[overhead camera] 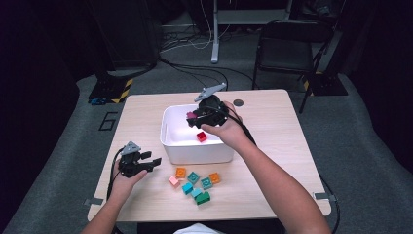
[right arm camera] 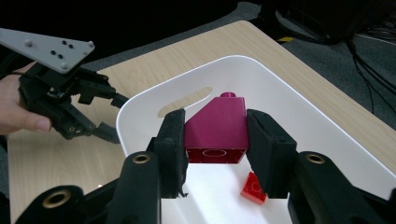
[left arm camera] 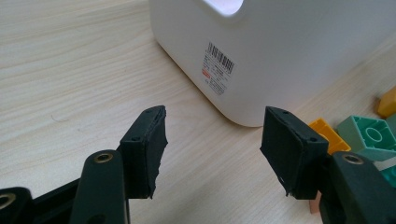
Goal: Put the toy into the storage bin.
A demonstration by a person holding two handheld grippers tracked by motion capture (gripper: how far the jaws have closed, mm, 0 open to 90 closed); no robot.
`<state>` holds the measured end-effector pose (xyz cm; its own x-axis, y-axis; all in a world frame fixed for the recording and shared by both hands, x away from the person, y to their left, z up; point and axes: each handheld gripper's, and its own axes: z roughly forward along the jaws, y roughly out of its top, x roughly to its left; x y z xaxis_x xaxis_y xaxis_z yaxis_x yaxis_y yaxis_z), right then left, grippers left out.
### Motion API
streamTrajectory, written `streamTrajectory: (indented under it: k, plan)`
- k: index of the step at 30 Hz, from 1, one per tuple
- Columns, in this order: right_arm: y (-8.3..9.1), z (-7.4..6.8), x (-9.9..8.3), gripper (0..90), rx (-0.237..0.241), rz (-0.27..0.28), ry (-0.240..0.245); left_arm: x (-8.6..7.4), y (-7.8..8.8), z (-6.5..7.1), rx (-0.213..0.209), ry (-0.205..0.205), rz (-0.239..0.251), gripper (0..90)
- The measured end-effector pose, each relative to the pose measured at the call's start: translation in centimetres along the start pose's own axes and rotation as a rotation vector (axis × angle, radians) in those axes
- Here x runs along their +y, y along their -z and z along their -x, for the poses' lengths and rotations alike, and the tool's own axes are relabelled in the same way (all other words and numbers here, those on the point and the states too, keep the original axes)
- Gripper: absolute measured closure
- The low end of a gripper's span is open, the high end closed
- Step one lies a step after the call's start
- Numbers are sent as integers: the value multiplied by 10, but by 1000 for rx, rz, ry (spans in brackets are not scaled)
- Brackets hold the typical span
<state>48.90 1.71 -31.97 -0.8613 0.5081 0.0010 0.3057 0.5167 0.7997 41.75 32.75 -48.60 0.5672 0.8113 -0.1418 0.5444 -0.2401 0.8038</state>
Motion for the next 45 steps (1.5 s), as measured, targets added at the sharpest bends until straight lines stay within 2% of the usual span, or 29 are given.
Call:
streamTrajectory:
  k: [14,22,24,28,36,37,38,41,44,45]
  plan:
    - [-44,20,1,584,-17,14,-16,-1,0,0,2,1,1,398]
    - [-72,32,-5,584,-37,-31,-1,-1,0,-1,-3,0,-8,398]
    - [-78,36,-7,584,-42,-47,-6,-1,0,-1,5,10,9,398]
    - [-88,44,-11,584,-41,-63,-19,-1,1,-3,3,10,5,398]
    - [-98,47,-19,581,-32,-100,-31,-1,1,-3,2,12,8,398]
    - [-98,46,-19,580,-29,-108,-55,-1,1,-3,4,14,14,398]
    - [-98,47,-20,577,-30,-101,-39,-1,1,-3,4,12,13,398]
    - [-96,47,-21,551,-33,-96,-52,-1,1,-3,0,6,2,398]
    - [-91,46,-21,547,-40,-103,-71,-1,1,-3,3,6,8,399]
    - [-89,47,-20,548,-43,-99,-64,-2,0,-3,5,7,12,398]
